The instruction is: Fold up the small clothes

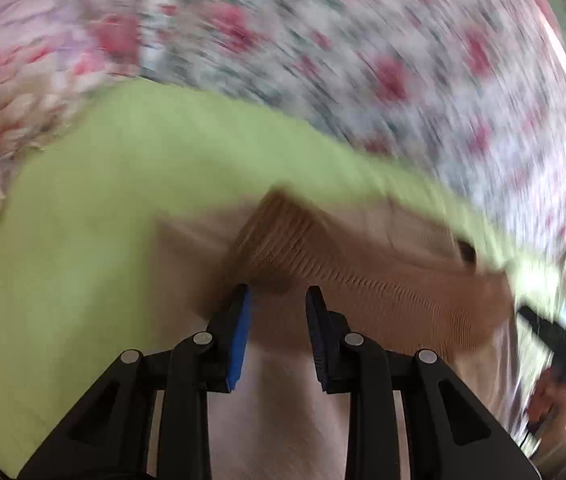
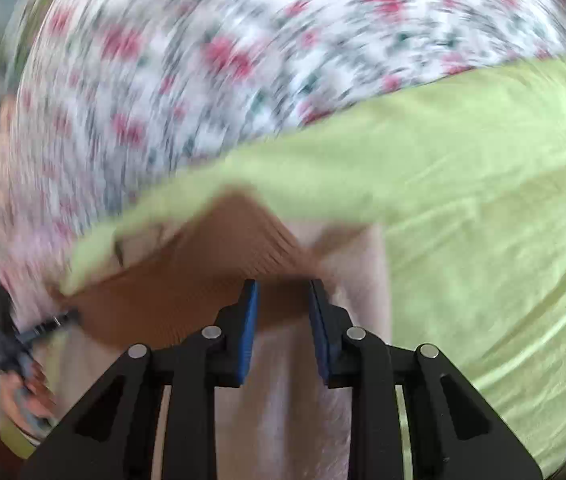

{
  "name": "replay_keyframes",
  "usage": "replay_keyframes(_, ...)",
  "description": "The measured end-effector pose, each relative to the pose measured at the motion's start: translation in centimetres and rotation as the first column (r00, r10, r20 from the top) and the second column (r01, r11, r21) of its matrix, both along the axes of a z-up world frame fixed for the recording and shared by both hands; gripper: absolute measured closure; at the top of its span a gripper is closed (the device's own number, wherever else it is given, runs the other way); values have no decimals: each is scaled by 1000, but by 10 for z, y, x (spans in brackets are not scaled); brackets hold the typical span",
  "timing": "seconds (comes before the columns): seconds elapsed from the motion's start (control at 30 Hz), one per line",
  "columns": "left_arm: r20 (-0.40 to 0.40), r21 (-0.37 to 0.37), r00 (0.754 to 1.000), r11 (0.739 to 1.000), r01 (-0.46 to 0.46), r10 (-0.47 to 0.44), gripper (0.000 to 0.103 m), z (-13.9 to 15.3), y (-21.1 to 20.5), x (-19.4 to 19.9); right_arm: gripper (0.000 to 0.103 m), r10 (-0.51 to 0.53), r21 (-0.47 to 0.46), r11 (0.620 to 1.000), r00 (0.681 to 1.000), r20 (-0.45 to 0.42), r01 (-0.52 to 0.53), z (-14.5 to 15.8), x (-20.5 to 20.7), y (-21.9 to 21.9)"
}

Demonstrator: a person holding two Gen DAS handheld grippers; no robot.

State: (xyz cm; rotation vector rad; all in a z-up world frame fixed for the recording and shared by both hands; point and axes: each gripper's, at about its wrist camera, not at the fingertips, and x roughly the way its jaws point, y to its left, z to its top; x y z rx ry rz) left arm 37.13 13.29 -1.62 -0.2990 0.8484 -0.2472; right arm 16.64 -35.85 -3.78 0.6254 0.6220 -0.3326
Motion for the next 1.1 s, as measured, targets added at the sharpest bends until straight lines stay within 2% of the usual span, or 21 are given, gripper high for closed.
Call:
replay_keyframes(0.1,9,-40,998,997,-59,60,75,4,21,-12,75,36,10,999,999,26,-37,4,-16,14)
replay_keyframes(0.2,10,-74,999,996,-39,40,74,-1,27,-46,75,94,13,995,995,37,-94,4,-33,37)
replay_keyframes(0.37,-29,-121,1000,993,-4,0,73,-21,12,-123,74,157,62,985,987,45,-160,-7,-67,77)
replay_keyframes(0.47,-42,-156,999,988,-10,4,67,-34,6,-171,66,168,85,982,985,44,-171,-15,-87,98)
replay_keyframes(0.53,-57,-172,998,985,-25,15,66,-42,4,-196,57,173,97,979,984,50,-177,-20,-100,110)
replay_keyframes(0.63,-75,-202,997,979,-38,23,65,-53,-1,-226,54,168,119,977,984,59,-174,-27,-117,126)
replay_keyframes(0.77,-107,-240,993,968,-71,47,57,-66,-1,-250,50,158,153,974,986,59,-165,-36,-132,142)
replay_keyframes(0.87,-121,-259,990,961,-100,71,56,-75,2,-257,49,161,161,973,985,53,-168,-39,-136,150)
replay_keyframes(0.93,-128,-280,988,952,-123,90,56,-75,3,-250,49,170,163,971,984,49,-175,-39,-136,152)
replay_keyframes(1.0,-129,-313,985,938,-146,111,49,-75,6,-242,48,179,163,969,982,53,-186,-36,-135,154)
replay_keyframes(1.1,-124,-326,976,922,-209,177,49,-75,12,-223,48,191,153,968,979,69,-200,-31,-130,155)
